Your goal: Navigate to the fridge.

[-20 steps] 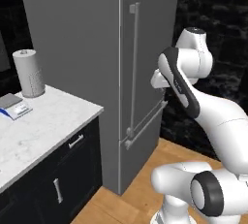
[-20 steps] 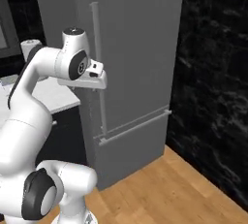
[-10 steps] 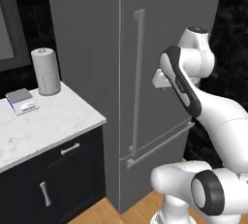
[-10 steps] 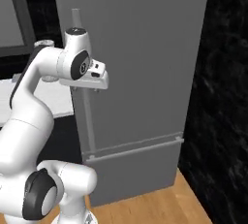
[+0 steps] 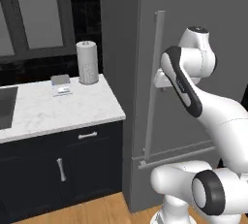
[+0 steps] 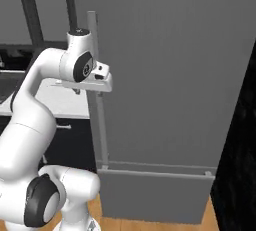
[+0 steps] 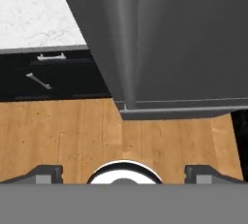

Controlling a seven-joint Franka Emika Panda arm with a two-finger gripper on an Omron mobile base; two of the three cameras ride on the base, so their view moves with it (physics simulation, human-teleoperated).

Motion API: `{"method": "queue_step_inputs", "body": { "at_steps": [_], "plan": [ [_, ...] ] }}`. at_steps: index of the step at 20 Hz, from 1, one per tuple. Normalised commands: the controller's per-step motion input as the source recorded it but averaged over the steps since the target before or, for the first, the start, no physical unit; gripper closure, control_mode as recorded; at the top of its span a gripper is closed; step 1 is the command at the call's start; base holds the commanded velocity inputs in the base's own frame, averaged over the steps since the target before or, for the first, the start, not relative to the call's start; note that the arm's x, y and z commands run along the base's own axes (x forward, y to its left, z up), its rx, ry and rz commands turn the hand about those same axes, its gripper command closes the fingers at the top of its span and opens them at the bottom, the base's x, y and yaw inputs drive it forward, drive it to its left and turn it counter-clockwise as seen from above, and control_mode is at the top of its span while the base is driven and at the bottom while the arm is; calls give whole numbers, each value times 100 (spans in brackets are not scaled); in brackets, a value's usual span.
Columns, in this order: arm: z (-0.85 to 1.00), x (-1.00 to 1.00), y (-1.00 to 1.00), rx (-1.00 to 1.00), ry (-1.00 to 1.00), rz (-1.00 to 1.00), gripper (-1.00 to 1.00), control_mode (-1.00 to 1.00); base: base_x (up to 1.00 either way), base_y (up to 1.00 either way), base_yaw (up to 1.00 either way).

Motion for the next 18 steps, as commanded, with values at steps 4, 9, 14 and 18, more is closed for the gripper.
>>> {"method": "queue_step_inputs", "body": {
  "at_steps": [4,9,14,18],
  "plan": [
    [0,0,0,0,0,0,-100,100,1,-94,47],
    [0,0,0,0,0,0,-100,100,11,-100,30],
    [0,0,0,0,0,0,-100,100,33,-91,18],
    [0,0,0,0,0,0,-100,100,66,-47,10]
  ]
}}
